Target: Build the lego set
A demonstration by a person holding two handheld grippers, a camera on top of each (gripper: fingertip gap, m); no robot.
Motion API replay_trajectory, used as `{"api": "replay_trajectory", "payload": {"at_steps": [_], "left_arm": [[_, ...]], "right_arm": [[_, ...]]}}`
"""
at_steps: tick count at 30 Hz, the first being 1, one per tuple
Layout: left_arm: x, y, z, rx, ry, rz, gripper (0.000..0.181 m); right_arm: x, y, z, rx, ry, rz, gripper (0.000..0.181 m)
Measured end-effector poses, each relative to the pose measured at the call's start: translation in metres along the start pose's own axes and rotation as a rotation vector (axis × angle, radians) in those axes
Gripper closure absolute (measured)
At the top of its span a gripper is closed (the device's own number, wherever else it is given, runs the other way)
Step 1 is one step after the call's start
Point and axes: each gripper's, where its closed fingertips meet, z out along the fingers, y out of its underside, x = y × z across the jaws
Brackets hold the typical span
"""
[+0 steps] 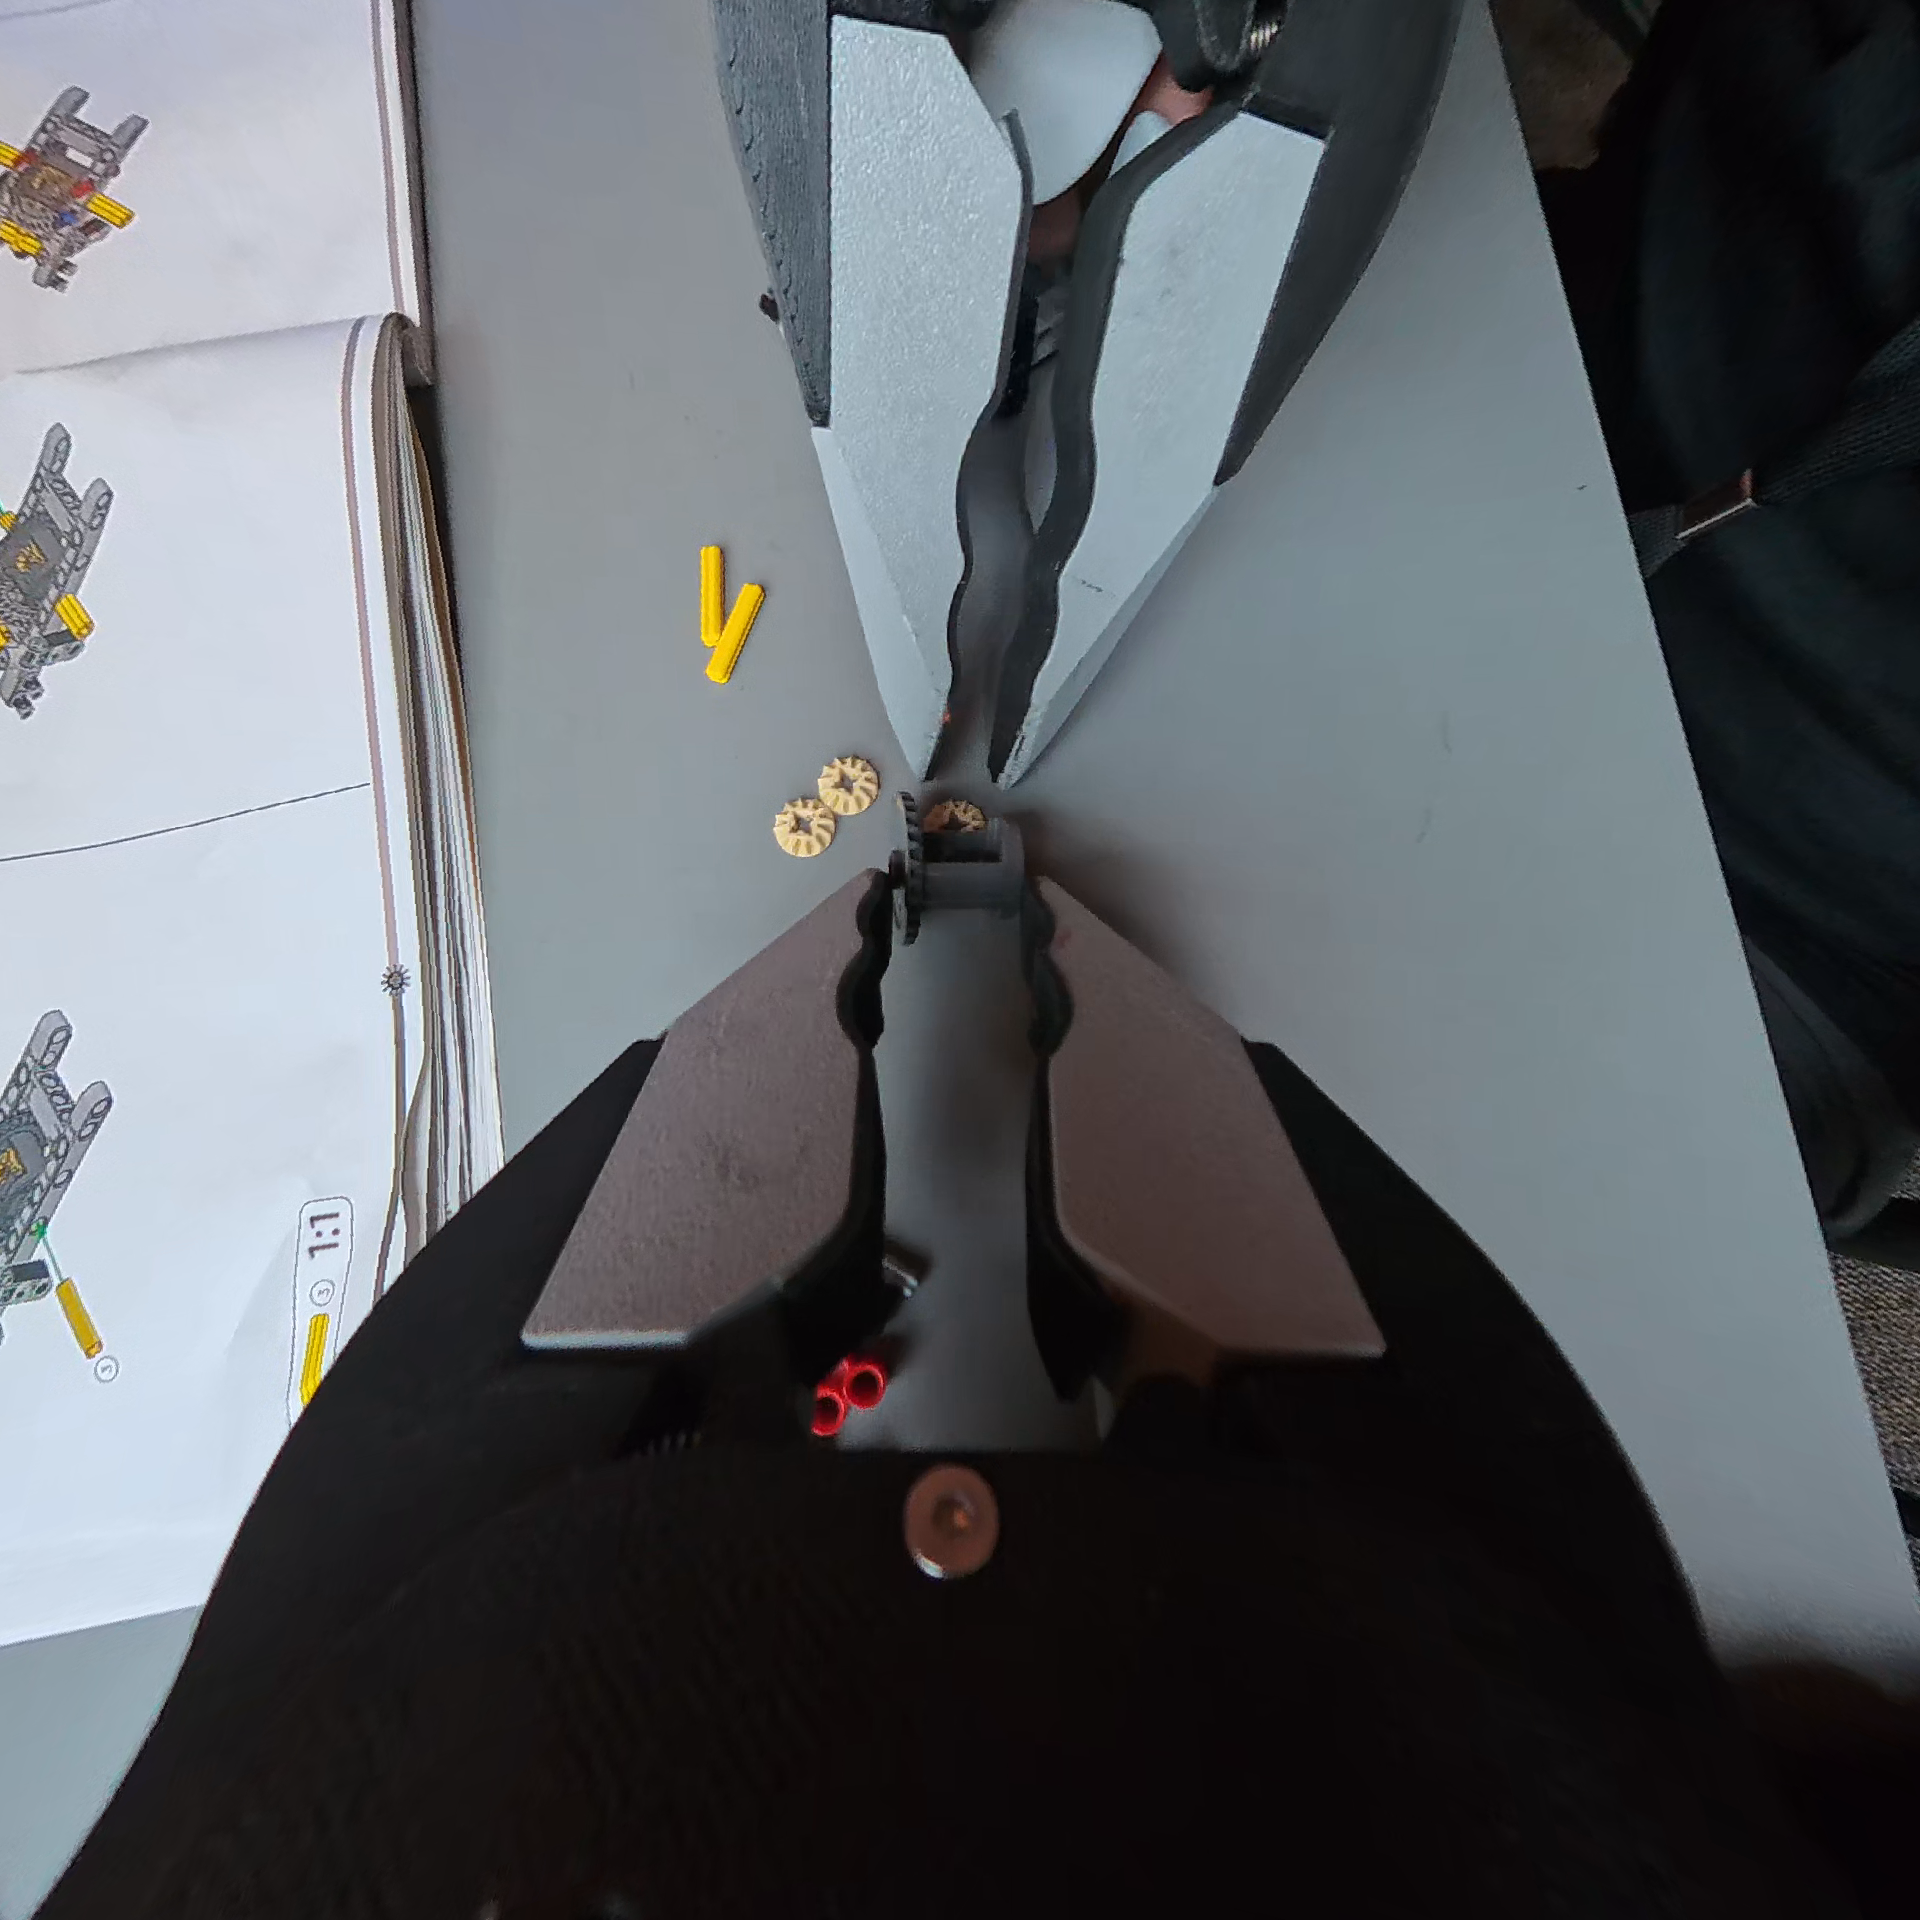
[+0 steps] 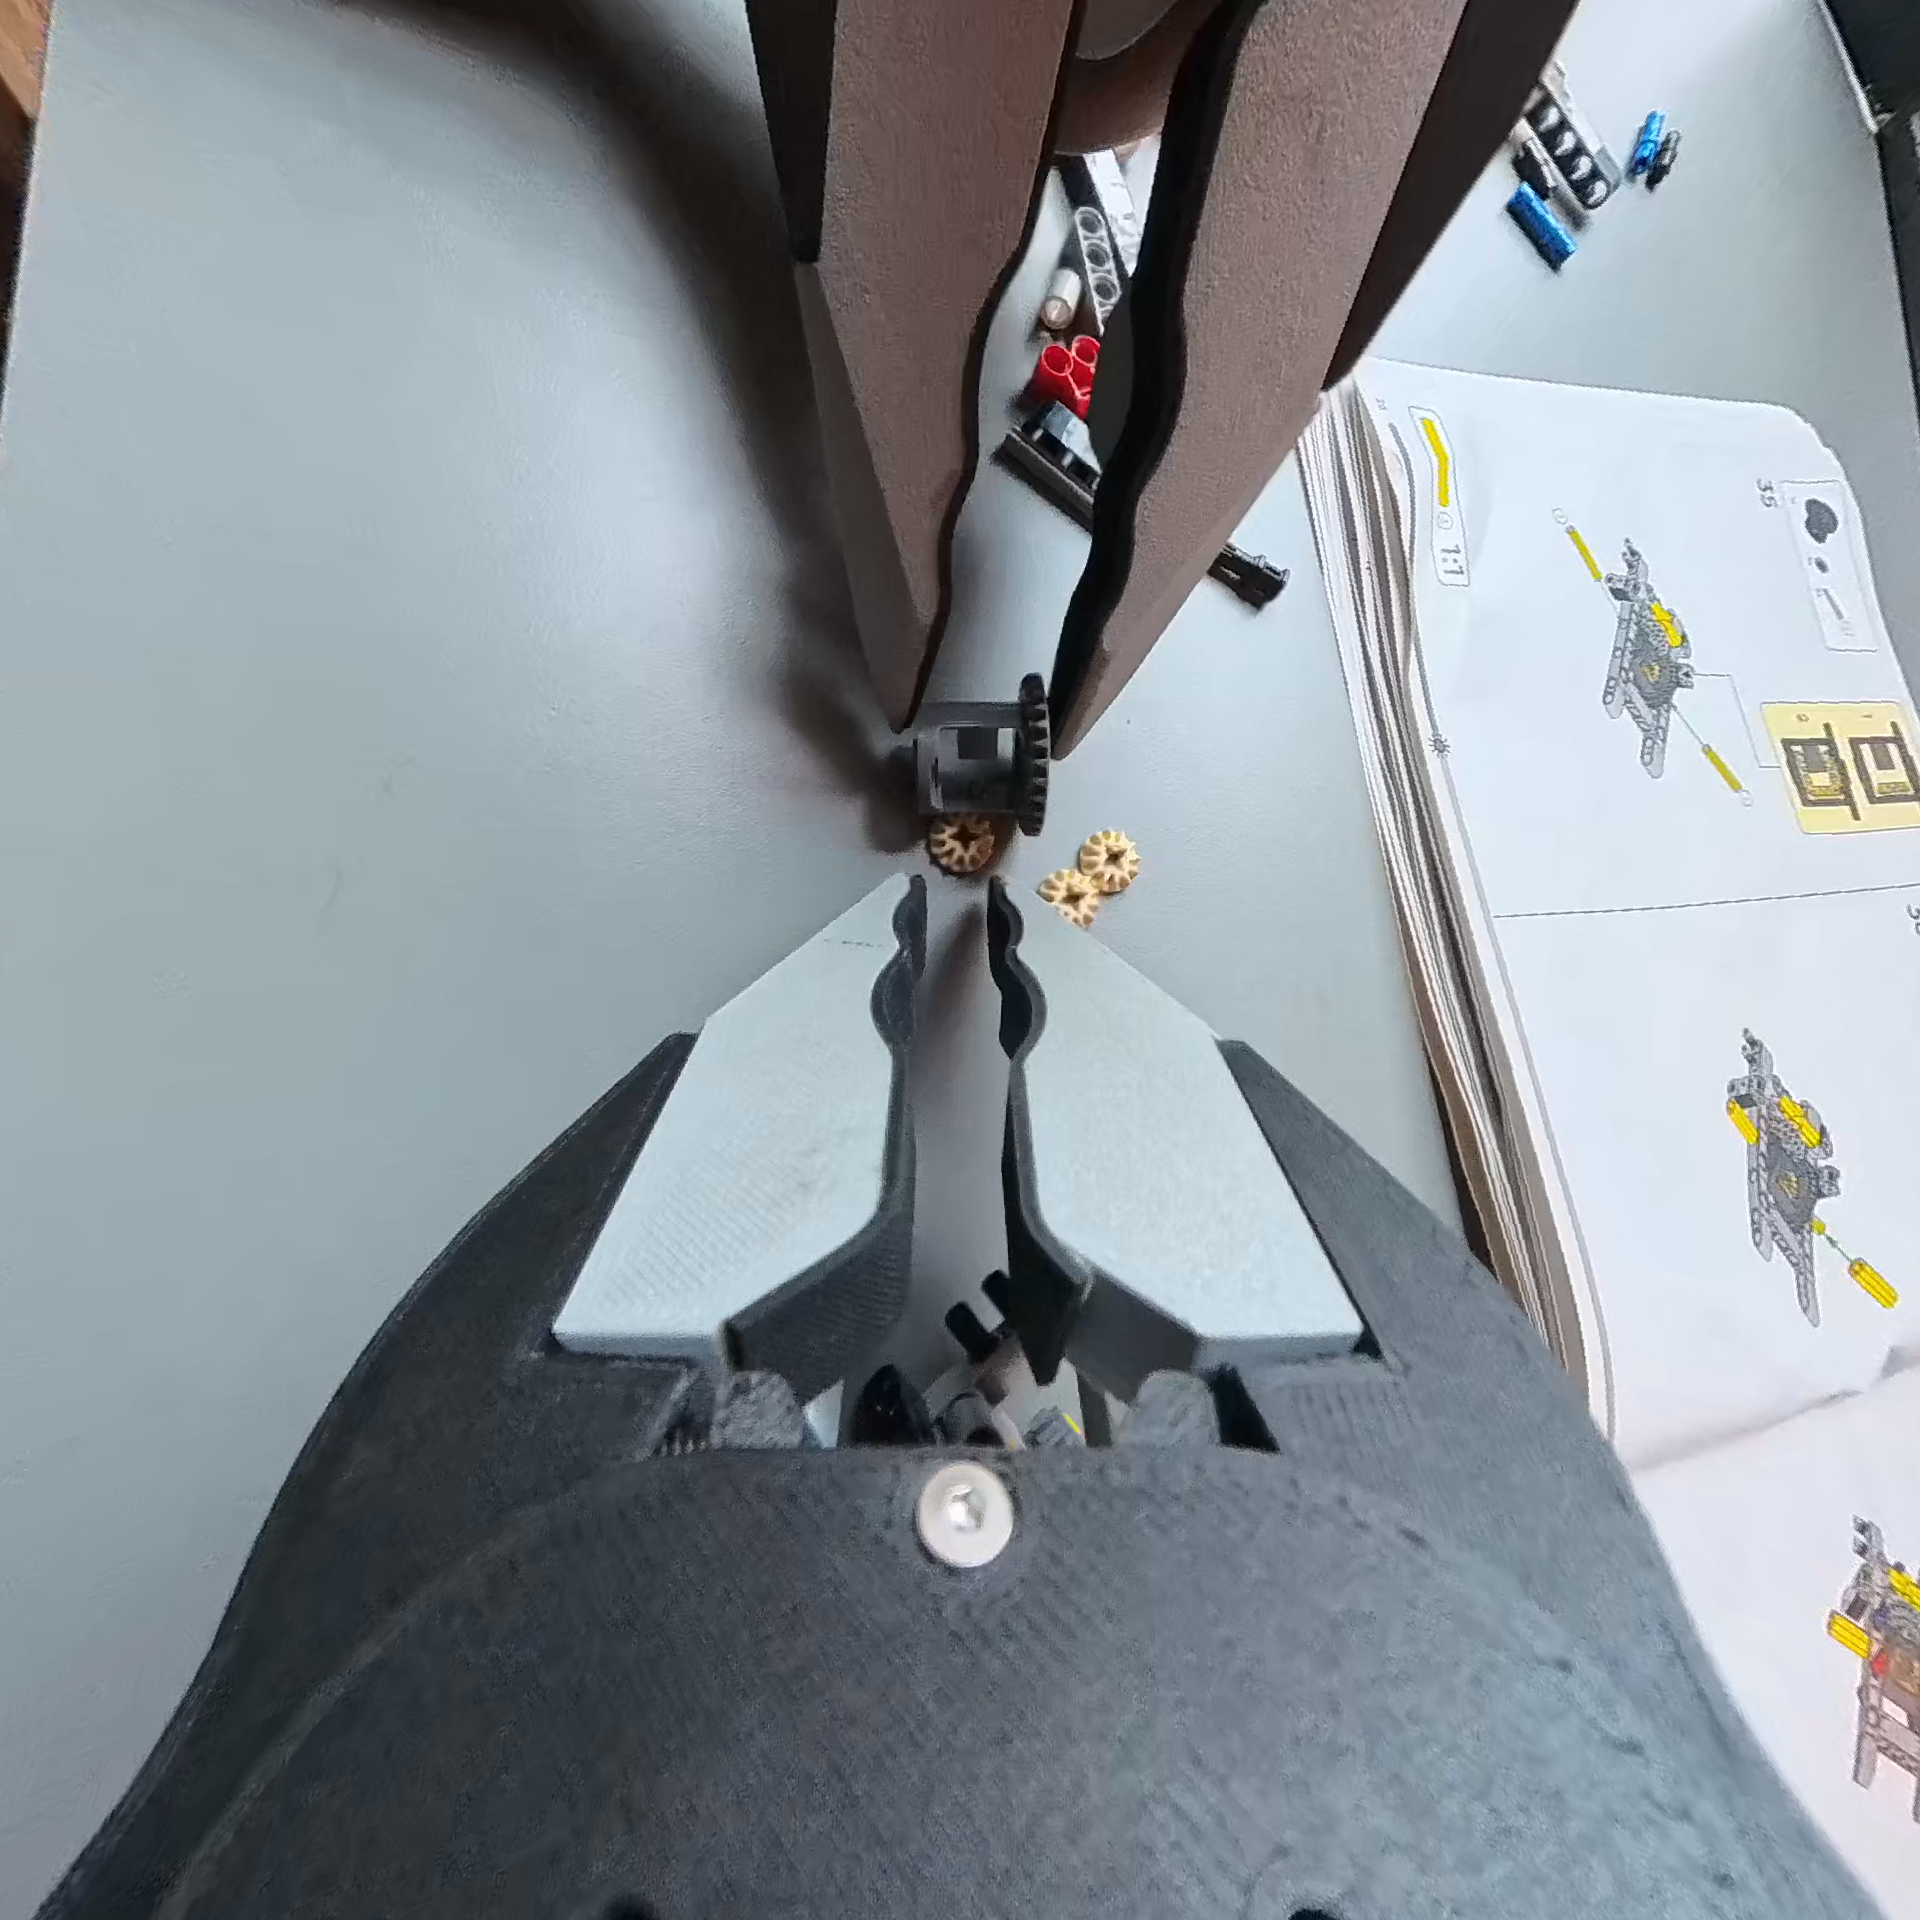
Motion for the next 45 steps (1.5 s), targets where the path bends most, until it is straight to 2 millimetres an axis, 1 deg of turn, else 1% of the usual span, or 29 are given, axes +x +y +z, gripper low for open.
{"api": "replay_trajectory", "payload": {"at_steps": [6, 10, 13, 18, 22, 25, 27, 28, 33, 35, 41, 45], "left_arm": [[-0.002, 0.001, -0.005, -0.006, -0.017, -0.003, 0.159], [-0.004, 0.003, -0.011, -0.005, -0.007, -0.043, 0.159], [-0.004, 0.005, -0.011, -0.014, 0.0, -0.057, 0.159], [-0.005, 0.004, -0.01, -0.021, -0.028, -0.028, 0.159], [-0.005, 0.002, -0.011, -0.019, -0.034, -0.031, 0.159], [-0.007, 0.002, -0.012, -0.022, -0.042, -0.048, 0.159], [-0.006, 0.002, -0.011, -0.031, -0.03, -0.069, 0.159], [-0.005, 0.002, -0.009, -0.04, -0.022, -0.078, 0.159], [-0.007, 0.005, -0.008, -0.076, -0.043, -0.094, 0.159], [-0.008, 0.002, -0.008, -0.085, -0.053, -0.119, 0.159], [-0.006, 0.001, 0.001, -0.159, -0.042, -0.159, 0.159], [-0.004, -0.005, 0.006, -0.161, -0.041, -0.129, 0.158]], "right_arm": [[0.001, -0.005, 0.003, -0.008, -0.007, 0.018, 0.166], [0.002, -0.007, 0.006, -0.009, -0.023, 0.039, 0.167], [0.003, -0.008, 0.009, -0.007, -0.022, 0.043, 0.169], [0.004, -0.007, 0.009, -0.002, -0.039, 0.059, 0.173], [0.008, -0.006, 0.007, -0.004, -0.032, 0.068, 0.164], [0.006, -0.005, 0.007, 0.004, -0.052, 0.077, 0.166], [0.004, -0.005, 0.008, 0.008, -0.082, 0.093, 0.173], [0.004, -0.005, 0.008, 0.011, -0.091, 0.102, 0.173], [0.004, -0.004, 0.007, 0.017, -0.115, 0.118, 0.174], [0.006, -0.004, 0.005, 0.025, -0.109, 0.117, 0.174], [0.011, -0.01, -0.007, 0.088, -0.084, 0.094, 0.173], [0.01, -0.007, -0.004, 0.072, -0.094, 0.086, 0.174]]}}
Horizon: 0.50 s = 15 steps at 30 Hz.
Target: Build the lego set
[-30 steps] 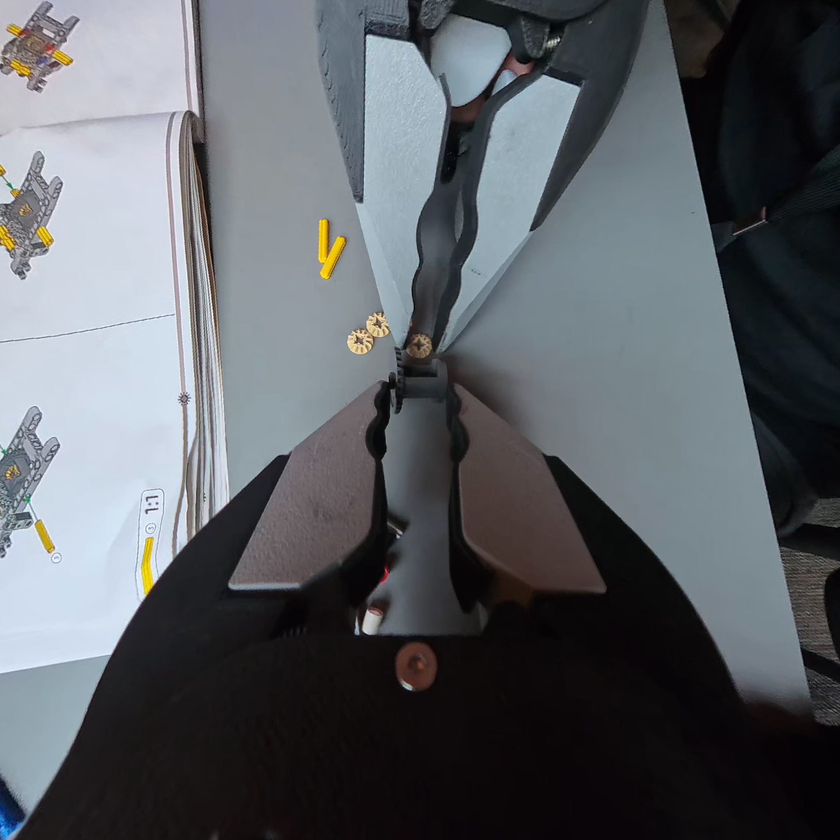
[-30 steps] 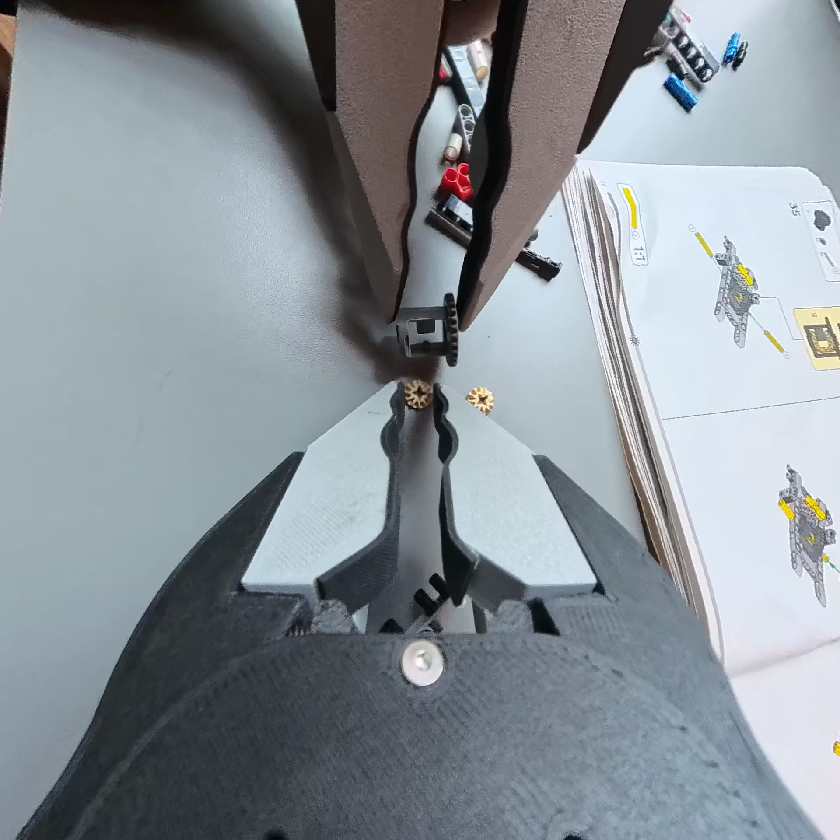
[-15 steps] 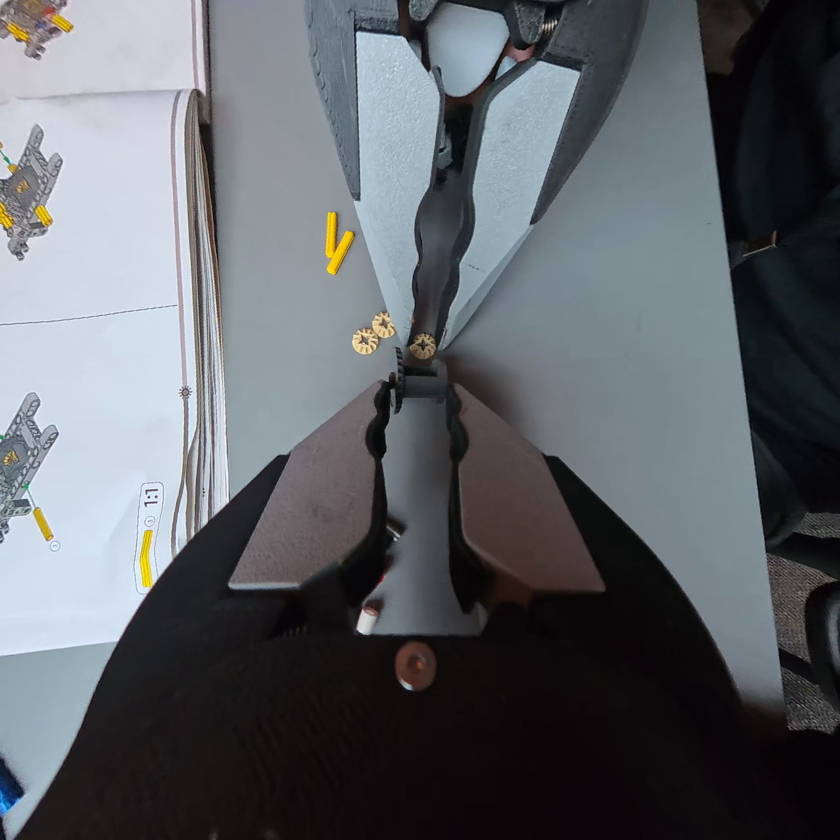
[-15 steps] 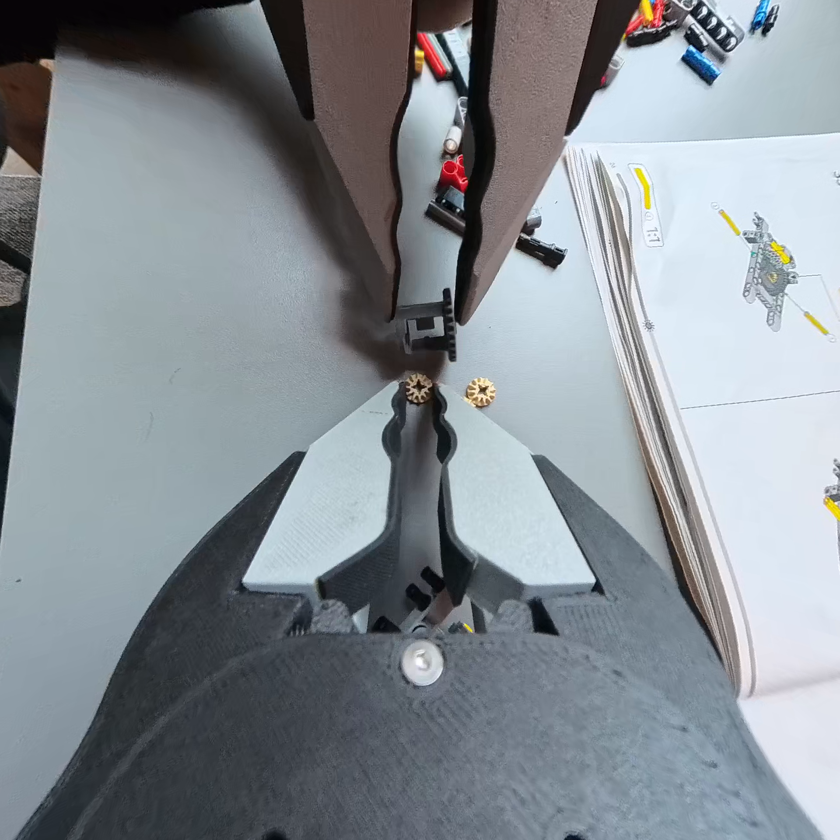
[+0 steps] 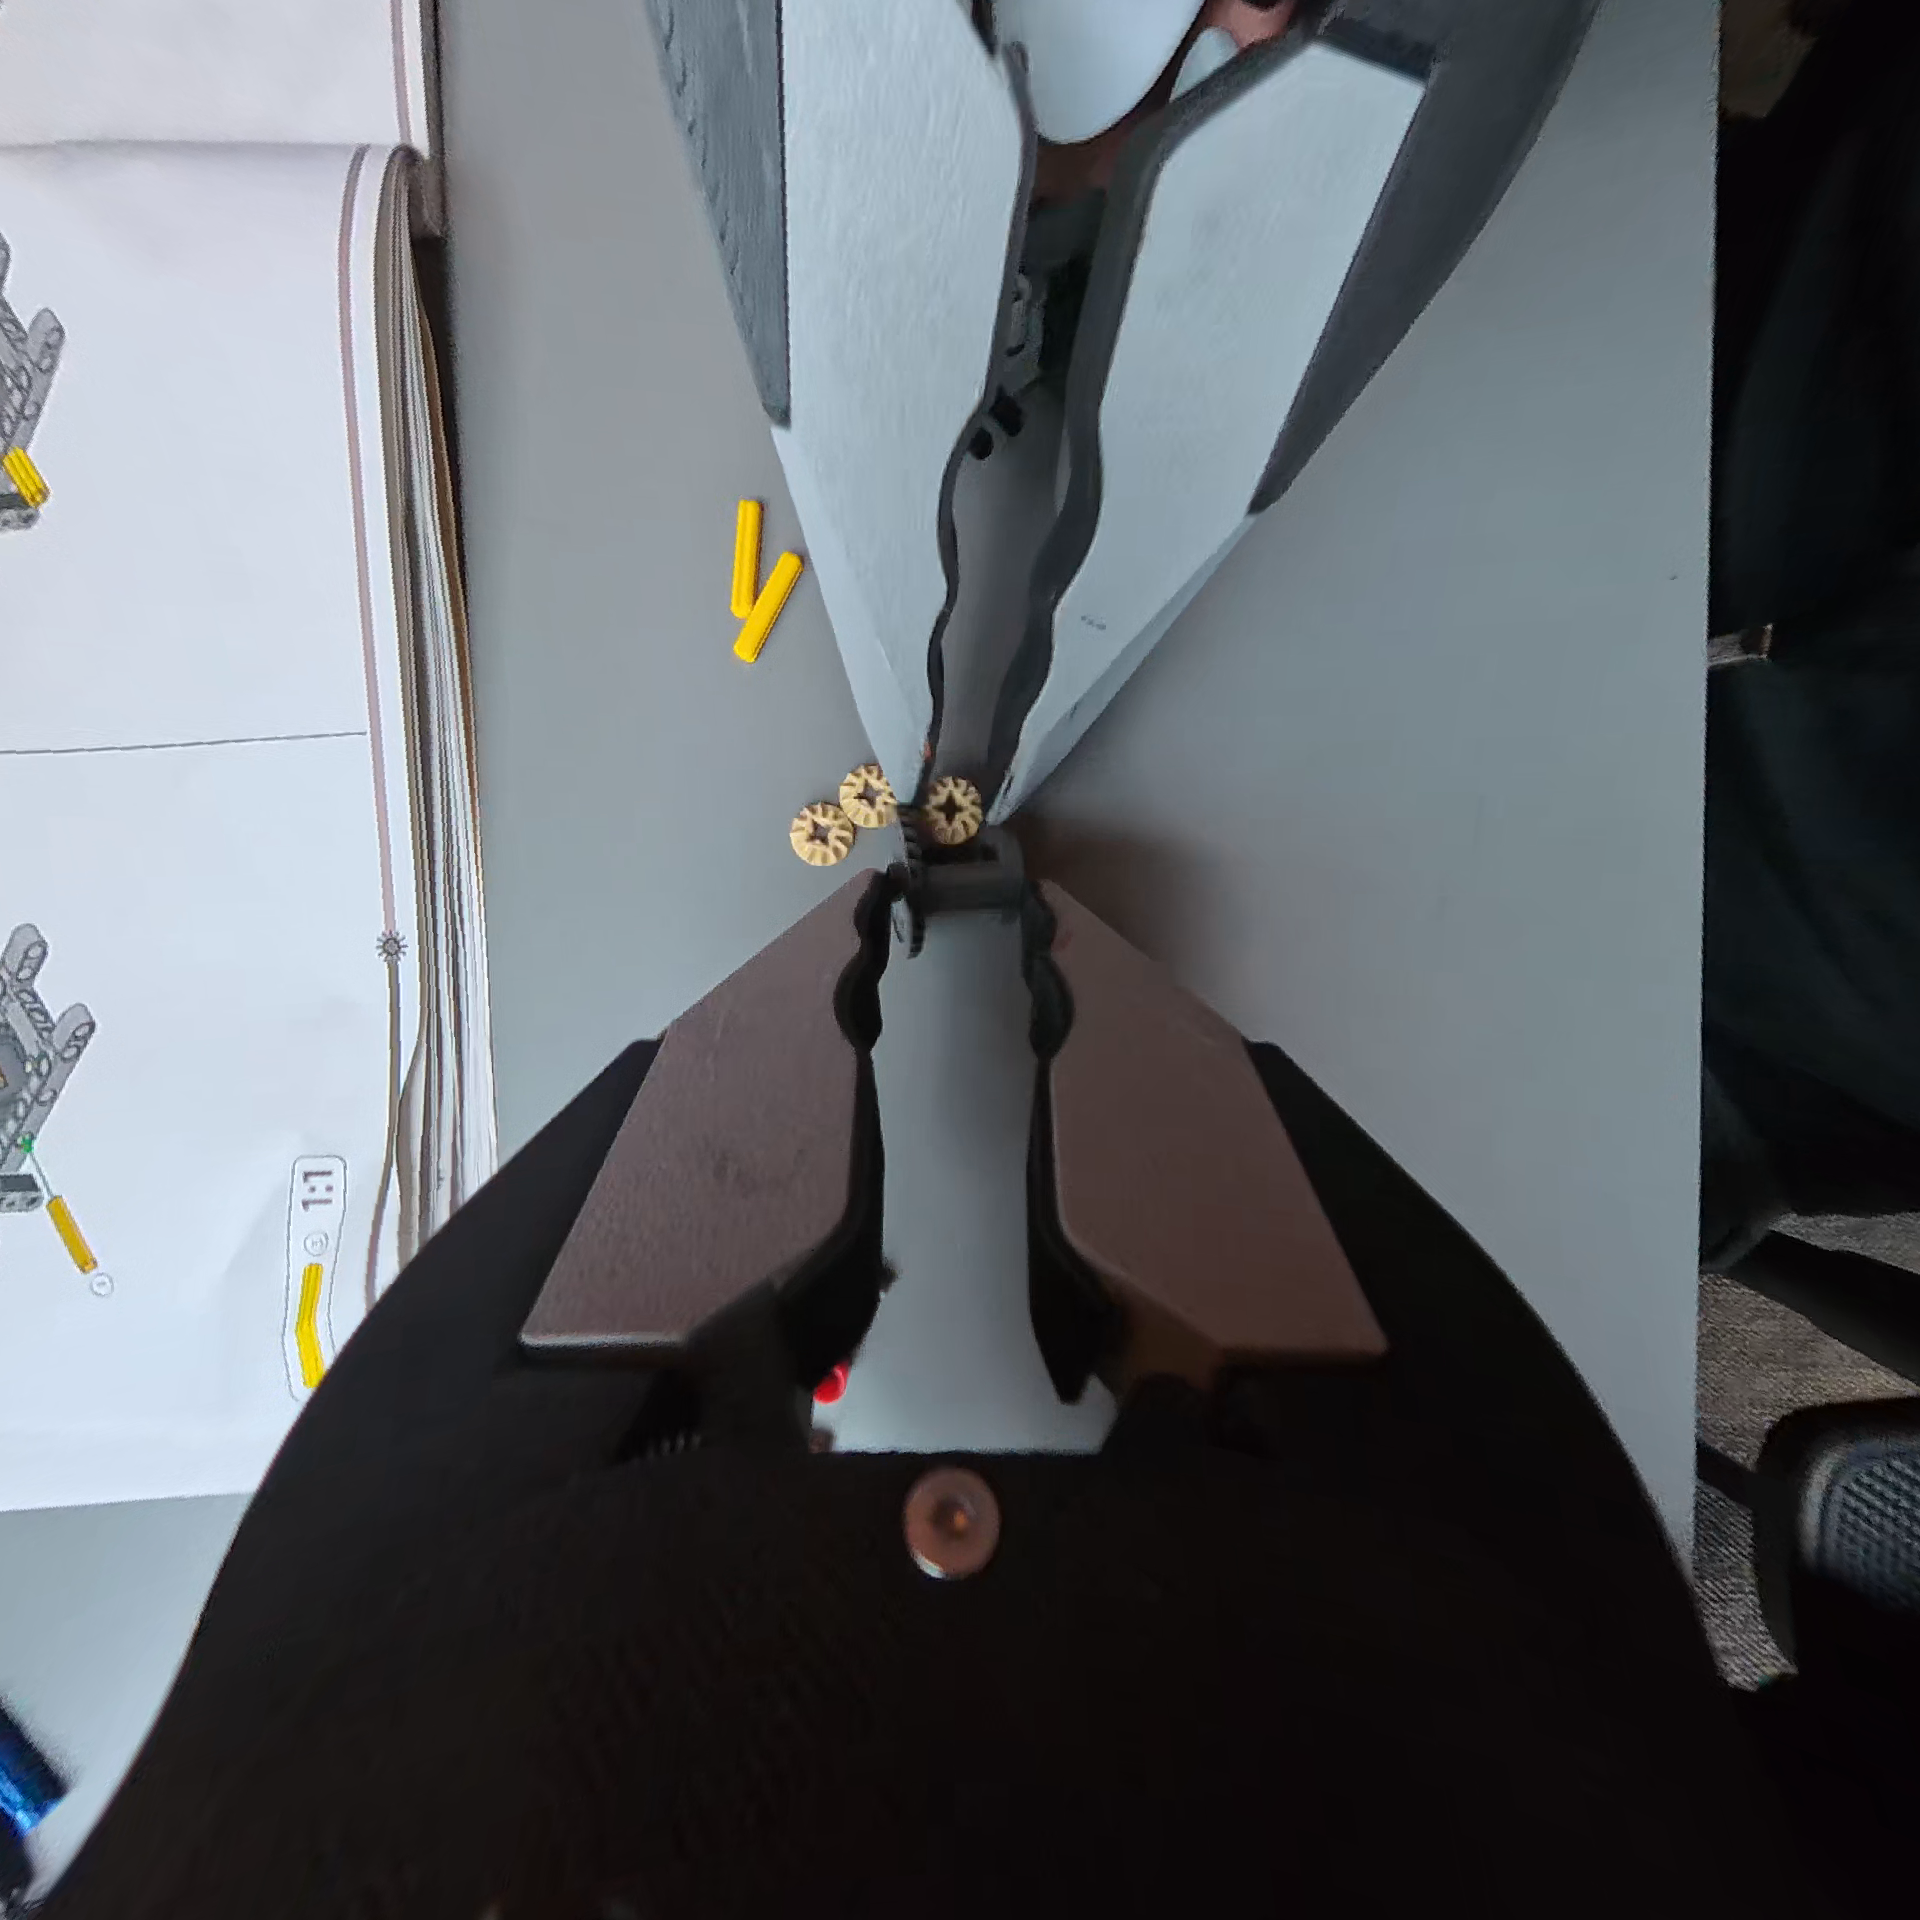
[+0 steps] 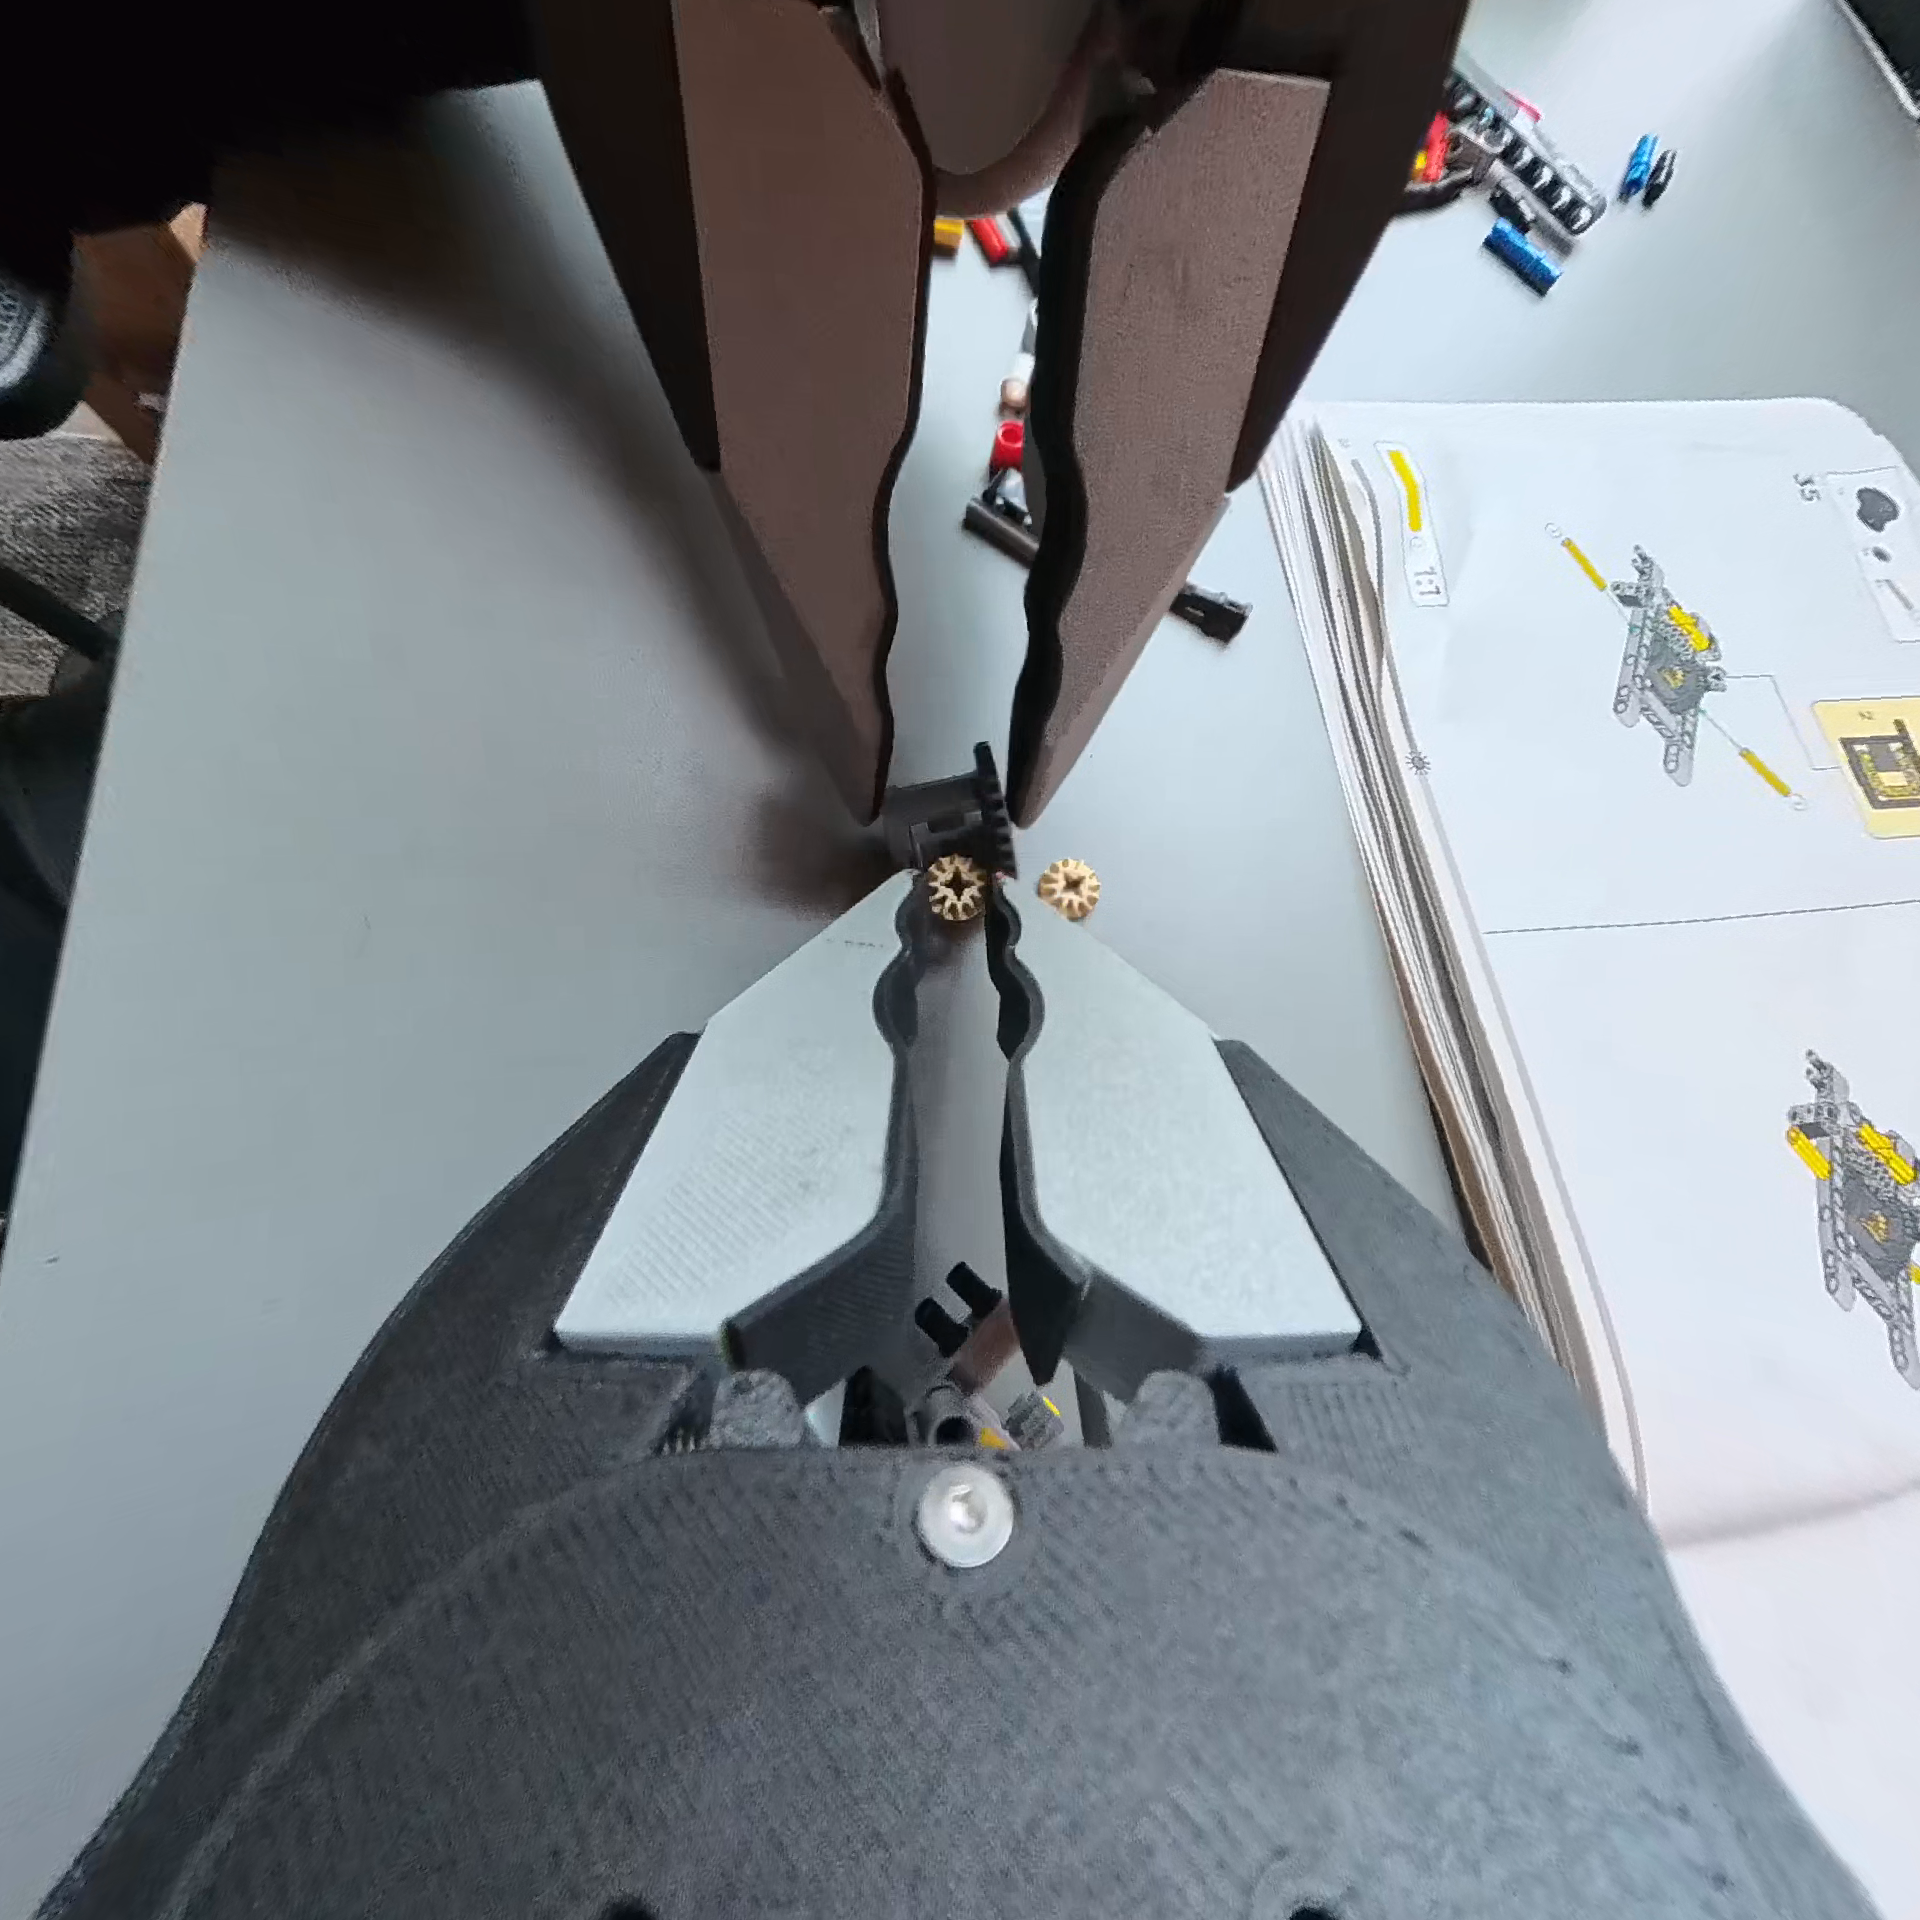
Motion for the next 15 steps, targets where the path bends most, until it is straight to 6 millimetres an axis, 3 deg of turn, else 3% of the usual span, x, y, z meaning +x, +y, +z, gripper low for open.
{"api": "replay_trajectory", "payload": {"at_steps": [15], "left_arm": [[-0.0026, -0.0046, 0.002, 0.097, 0.05, -0.048, 0.159]], "right_arm": [[0.0041, 0.0084, 0.0004, -0.011, 0.041, 0.026, 0.174]]}}
